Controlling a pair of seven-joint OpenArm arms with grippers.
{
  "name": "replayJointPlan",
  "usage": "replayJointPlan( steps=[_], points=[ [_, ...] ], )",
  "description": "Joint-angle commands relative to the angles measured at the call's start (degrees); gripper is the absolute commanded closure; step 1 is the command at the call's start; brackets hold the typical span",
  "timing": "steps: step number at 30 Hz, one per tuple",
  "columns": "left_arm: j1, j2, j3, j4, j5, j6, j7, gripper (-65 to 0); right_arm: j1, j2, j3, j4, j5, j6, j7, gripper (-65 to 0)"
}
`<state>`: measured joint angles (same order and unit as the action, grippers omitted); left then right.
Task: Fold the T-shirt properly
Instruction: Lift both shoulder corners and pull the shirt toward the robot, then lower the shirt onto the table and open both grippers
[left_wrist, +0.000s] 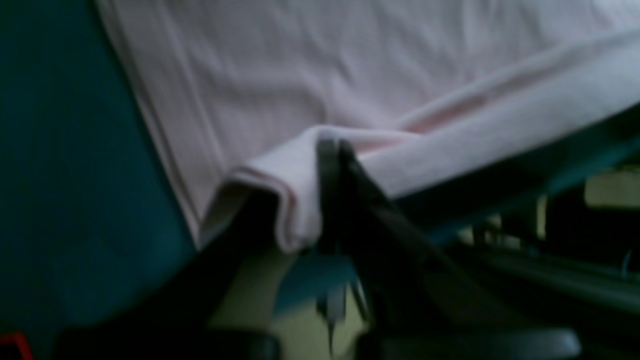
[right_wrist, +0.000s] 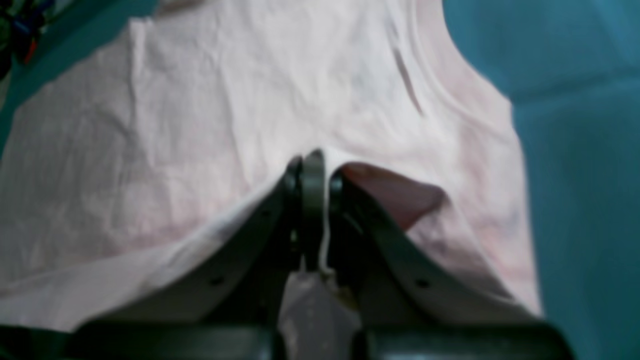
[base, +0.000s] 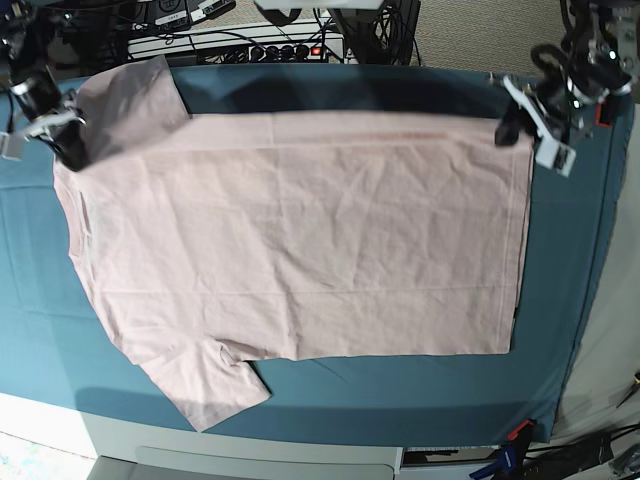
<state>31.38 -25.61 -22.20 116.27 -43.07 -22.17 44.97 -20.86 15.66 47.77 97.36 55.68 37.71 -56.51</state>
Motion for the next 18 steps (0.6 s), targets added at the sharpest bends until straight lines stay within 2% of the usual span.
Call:
replayJointPlan(
  steps=[1,6,11,14,18],
  points=[
    [-1.53,-0.39,-0.42,-0.13,-0.57,-0.17,-1.05,0.0,1.20,0.79,-1.25,0.76,0.20,0.39,2.91,0.0],
    [-7.32,-0.13,-0.42,-3.45,-0.59,-0.20,-1.07,0.0,6.19,0.20,-9.42,0.76,-8.02,0.35,6.54,0.0],
    [-8.85,-0.11,-0.42,-4.90,-0.61,-0.20,-1.11,0.0,9.51,0.20,-14.53,0.76,-16.39,-0.55,9.81,0.0],
    [-8.87,-0.09,-0.42,-4.90,-0.59,-0.22,-1.42,0.0,10.03,0.17,-15.21,0.76,-20.76,-3.98,12.87,0.0],
    [-9.33,-0.09,-0.42,-4.90,-0.55,-0.17,-1.53,0.0,10.08,0.20,-15.15,0.76,-24.57,-10.29,13.70,0.0]
  ],
)
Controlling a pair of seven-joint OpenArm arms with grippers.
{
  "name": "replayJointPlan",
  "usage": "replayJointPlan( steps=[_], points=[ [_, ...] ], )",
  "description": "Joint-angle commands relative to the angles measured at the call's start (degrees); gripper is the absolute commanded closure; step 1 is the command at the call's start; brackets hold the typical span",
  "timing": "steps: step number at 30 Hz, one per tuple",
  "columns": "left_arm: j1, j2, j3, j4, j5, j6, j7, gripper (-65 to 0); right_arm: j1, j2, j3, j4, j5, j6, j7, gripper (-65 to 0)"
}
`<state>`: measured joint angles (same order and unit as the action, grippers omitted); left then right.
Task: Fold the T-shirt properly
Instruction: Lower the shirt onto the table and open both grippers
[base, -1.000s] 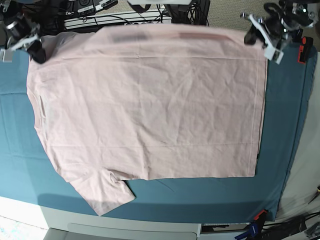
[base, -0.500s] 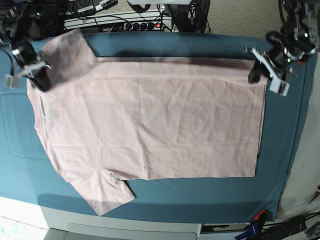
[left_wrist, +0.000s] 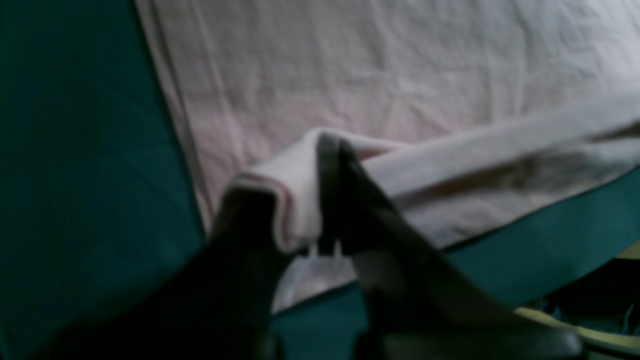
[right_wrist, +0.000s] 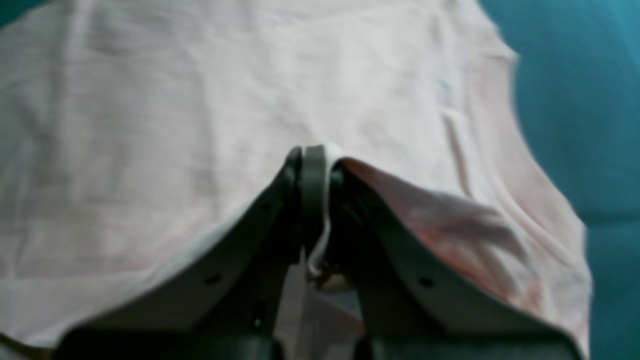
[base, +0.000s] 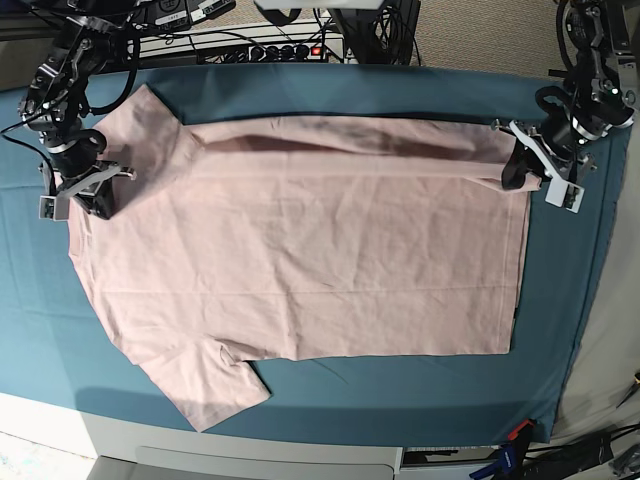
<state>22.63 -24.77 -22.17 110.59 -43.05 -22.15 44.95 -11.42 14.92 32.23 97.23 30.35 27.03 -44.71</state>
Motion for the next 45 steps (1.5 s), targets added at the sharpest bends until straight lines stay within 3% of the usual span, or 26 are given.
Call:
replayJointPlan(
  steps=[1,9,16,17,18,19,20,21,22,25,30,34,40,45],
  points=[
    [-0.81,-0.92,-0.44,0.79,-0.57,-0.22,-1.53,0.0,0.63,0.92,0.39,0.90,0.42,-0.55,1.90,0.0],
    [-1.38,-0.92,-0.44,0.79,1.09,2.25,-2.97,0.0,0.63,0.81,0.39,0.90,-1.44,-4.70,3.10,0.0],
    [-1.38,-0.92,-0.44,0.79,1.11,2.12,-3.91,0.0,0.63,0.79,0.39,0.90,-1.92,-4.79,3.13,0.0],
    [-1.38,-0.92,-0.44,0.79,1.11,2.12,-4.44,-4.0,0.63,0.79,0.39,0.90,-1.97,-4.79,3.13,0.0],
    [-1.40,-0.92,-0.44,0.79,1.18,2.12,-4.96,-12.9,0.63,0.79,0.39,0.90,-2.14,-4.79,3.13,0.0],
    [-1.40,-0.92,-0.44,0.79,1.70,2.14,-5.73,-21.9,0.63,0.79,0.39,0.90,-2.71,-4.79,3.13,-5.9],
    [-1.40,-0.92,-0.44,0.79,2.49,2.25,-6.60,-28.9,0.66,0.79,0.39,0.90,-3.28,-4.79,3.19,-15.8],
    [-1.40,-0.92,-0.44,0.79,3.21,2.95,-7.23,-32.9,0.63,0.79,0.39,0.90,-3.89,-4.85,3.72,-24.5],
    [-1.40,-0.92,-0.44,0.79,3.61,4.17,-7.54,-34.5,0.63,0.79,0.39,0.90,-4.61,-4.98,4.52,-29.5],
    [-1.40,-0.92,-0.44,0.79,3.96,7.85,-7.48,-34.6,0.66,0.81,0.39,0.90,-4.92,-5.88,5.07,-30.5],
    [-1.36,-0.96,-0.48,0.79,6.78,7.61,-4.50,-34.6,0.52,0.76,1.51,0.92,-4.50,-5.90,-1.27,-30.5],
    [-0.81,-1.31,-0.76,0.92,8.74,5.33,-2.49,-34.5,-2.03,0.26,7.56,0.94,0.31,-6.08,-3.89,-30.5],
    [2.05,-2.27,-5.90,4.39,8.35,4.11,-2.29,-34.5,-9.66,-2.27,21.14,0.92,14.99,-3.21,-9.03,-30.5],
    [2.91,-2.43,-13.51,8.26,6.49,4.11,-1.79,-34.5,-15.58,-5.07,24.09,0.92,19.80,-2.73,-9.33,-30.5]
  ],
)
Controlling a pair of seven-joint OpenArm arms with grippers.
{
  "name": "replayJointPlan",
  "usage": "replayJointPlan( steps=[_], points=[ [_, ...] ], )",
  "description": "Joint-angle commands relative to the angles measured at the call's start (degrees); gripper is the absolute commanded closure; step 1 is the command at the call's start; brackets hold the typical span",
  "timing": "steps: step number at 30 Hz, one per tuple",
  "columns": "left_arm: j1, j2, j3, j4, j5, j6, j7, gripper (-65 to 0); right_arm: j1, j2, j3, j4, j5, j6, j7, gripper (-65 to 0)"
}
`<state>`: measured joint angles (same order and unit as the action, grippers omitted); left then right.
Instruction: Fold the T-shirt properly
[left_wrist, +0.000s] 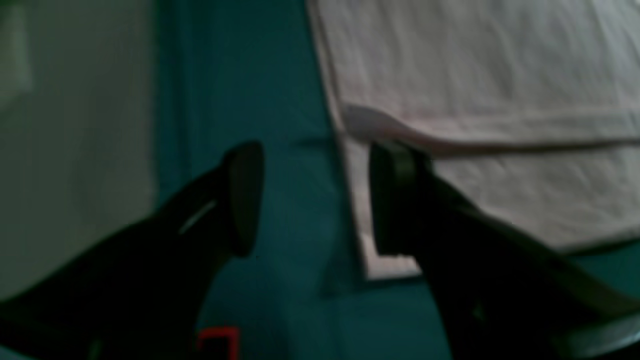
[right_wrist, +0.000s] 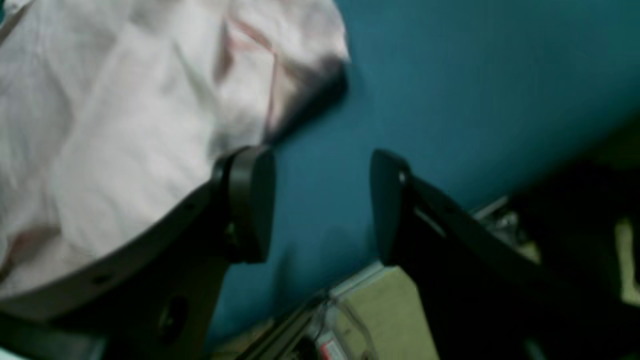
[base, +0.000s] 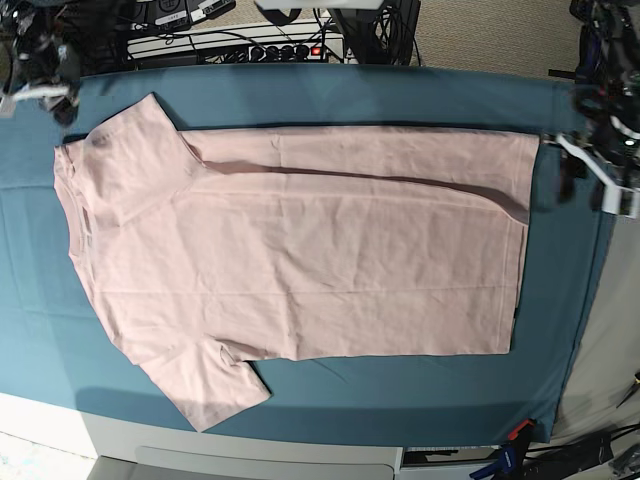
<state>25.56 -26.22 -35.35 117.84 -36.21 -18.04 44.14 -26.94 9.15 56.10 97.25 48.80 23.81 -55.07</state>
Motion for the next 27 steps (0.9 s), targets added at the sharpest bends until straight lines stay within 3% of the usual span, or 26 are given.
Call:
replayJointPlan(
  steps=[1,6,19,22,25,27],
  points=[
    [0.20,-1.20,-1.55,1.36,-1.38,-0.02,-0.98,-34.5,-0.55,-0.24,0.20,0.90,2.23,0.59,0.81,-30.5],
    [0.37,-2.58,-3.96,1.42,-1.90,-1.11,-0.42,-34.5,-0.81,-4.00,-2.40,0.90,4.11,0.74,0.96,-30.5],
    [0.33,-2.86,-3.93,1.42,-1.95,-1.09,-0.44,-34.5,1.40,-5.66,-9.25,0.87,2.36,0.83,2.60,-30.0],
    [0.33,-2.86,-3.93,1.42,-1.95,-1.09,-0.46,-34.5,1.42,-5.64,-9.25,0.90,2.38,0.87,3.04,-20.0],
    [0.33,-2.86,-3.93,1.42,-1.95,-1.09,-0.44,-34.5,2.19,-5.66,-9.22,0.90,2.38,2.60,2.95,-2.9],
    [0.33,-2.86,-3.93,1.42,-1.92,-1.09,-0.44,-34.5,3.19,-5.64,-9.25,0.90,2.69,3.76,2.97,0.0]
  ],
)
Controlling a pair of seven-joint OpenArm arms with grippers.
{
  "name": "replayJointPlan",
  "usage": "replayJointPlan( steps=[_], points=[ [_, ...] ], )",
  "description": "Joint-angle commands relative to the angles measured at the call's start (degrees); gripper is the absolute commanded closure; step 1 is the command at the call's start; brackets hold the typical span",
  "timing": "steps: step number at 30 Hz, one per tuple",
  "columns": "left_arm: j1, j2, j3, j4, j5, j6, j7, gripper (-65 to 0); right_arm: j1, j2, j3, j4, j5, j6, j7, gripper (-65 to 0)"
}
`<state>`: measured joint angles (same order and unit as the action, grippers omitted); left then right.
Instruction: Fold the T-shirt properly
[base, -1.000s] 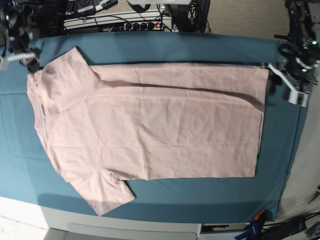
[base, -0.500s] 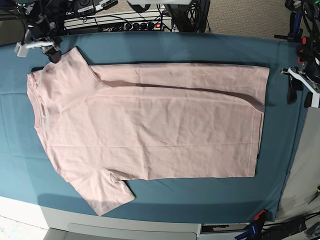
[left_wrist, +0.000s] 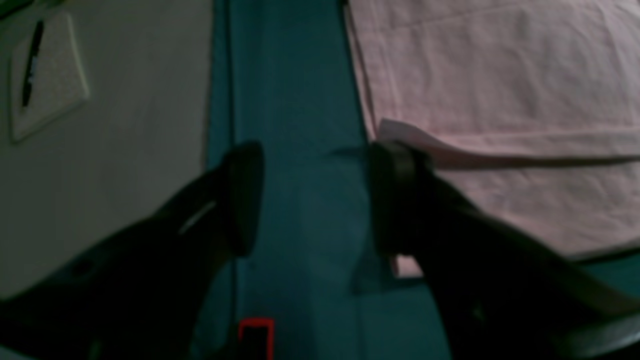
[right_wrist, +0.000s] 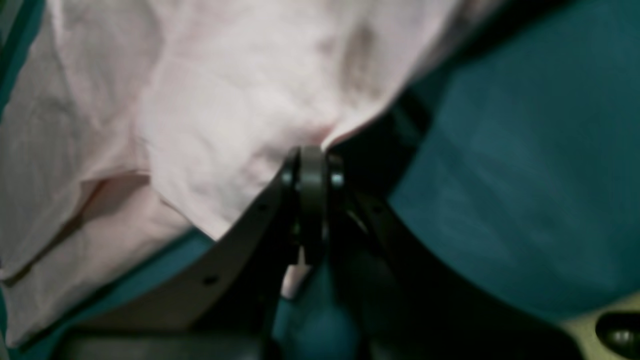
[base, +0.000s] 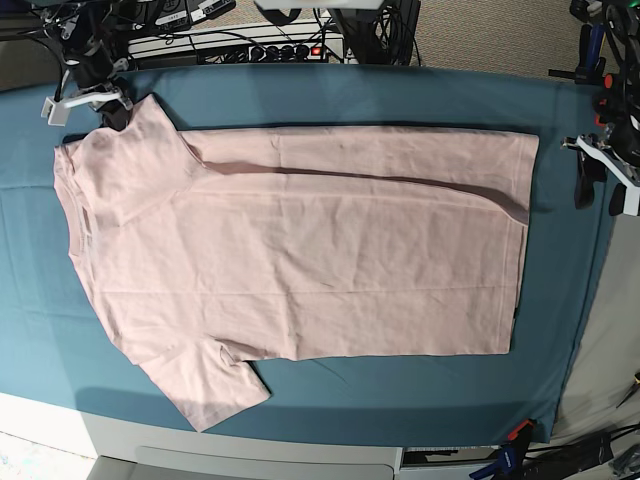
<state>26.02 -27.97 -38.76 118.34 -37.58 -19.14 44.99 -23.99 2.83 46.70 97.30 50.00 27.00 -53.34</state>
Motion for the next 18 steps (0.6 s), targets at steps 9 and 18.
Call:
replayJointPlan(
  steps=[9,18],
  points=[
    [-0.11,-1.11,-0.52,0.92,-0.57,0.00,-1.29,-34.5,9.53,0.68,0.09,0.85,1.90,3.32,1.22,0.0],
    [-0.11,-1.09,-0.52,0.92,-0.57,0.00,-1.29,-34.5,13.68,0.68,-7.04,0.85,-2.12,3.52,1.99,0.0]
  ],
)
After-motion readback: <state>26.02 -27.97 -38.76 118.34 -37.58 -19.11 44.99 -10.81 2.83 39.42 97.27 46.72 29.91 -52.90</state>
